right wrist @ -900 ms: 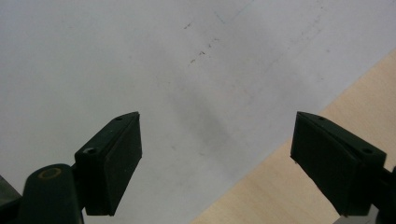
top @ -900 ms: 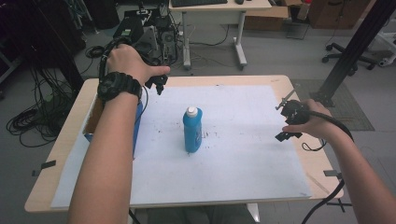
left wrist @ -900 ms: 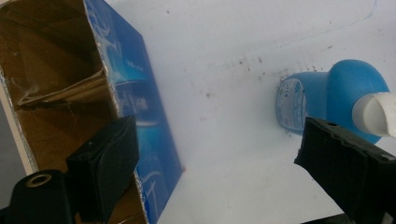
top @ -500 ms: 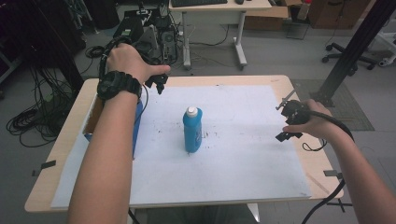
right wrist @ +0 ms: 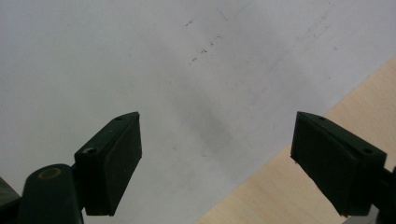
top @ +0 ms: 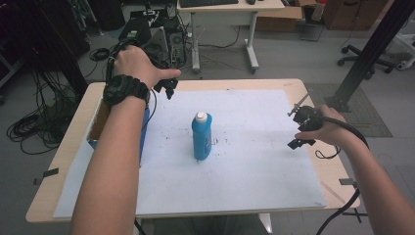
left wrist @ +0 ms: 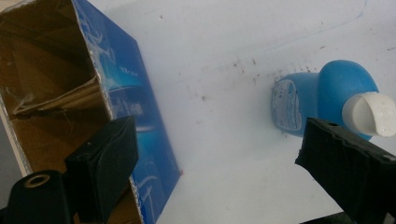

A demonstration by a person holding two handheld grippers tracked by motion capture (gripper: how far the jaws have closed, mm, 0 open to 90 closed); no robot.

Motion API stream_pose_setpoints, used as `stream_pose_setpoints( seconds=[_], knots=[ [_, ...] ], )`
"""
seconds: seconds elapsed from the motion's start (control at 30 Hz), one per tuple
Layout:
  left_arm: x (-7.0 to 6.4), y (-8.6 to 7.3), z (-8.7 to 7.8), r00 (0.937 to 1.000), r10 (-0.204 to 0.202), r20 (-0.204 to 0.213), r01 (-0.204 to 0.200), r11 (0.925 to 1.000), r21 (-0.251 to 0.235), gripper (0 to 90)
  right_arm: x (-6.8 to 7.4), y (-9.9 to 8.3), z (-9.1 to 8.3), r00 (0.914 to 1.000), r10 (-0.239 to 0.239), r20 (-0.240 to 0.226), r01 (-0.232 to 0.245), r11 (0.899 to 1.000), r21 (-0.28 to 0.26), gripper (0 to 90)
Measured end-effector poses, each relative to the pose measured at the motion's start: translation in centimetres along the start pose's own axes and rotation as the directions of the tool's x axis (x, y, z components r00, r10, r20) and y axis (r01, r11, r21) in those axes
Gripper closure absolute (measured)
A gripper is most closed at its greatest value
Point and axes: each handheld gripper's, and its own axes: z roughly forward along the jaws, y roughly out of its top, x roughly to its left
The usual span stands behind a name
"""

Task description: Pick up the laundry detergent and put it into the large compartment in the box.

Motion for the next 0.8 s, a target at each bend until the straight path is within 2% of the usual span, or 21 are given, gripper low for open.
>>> stream_pose_setpoints(
  seconds=[0.43, 0.8],
  knots=[
    [-0.2, -0.1, -0.1, 0.9999, 0.016, -0.002, -0.016, 0.9999, 0.003, 11.7, 0.1, 0.2, 0.3, 1.0000, -0.001, -0.007, 0.001, 1.000, 0.011, 16.4],
    [-1.2, 0.1, -0.1, 0.9995, 0.031, -0.002, -0.031, 0.9995, 0.011, 11.3, 0.3, 0.3, 0.3, 1.0000, -0.006, -0.006, 0.006, 1.000, 0.009, 16.3]
  ],
)
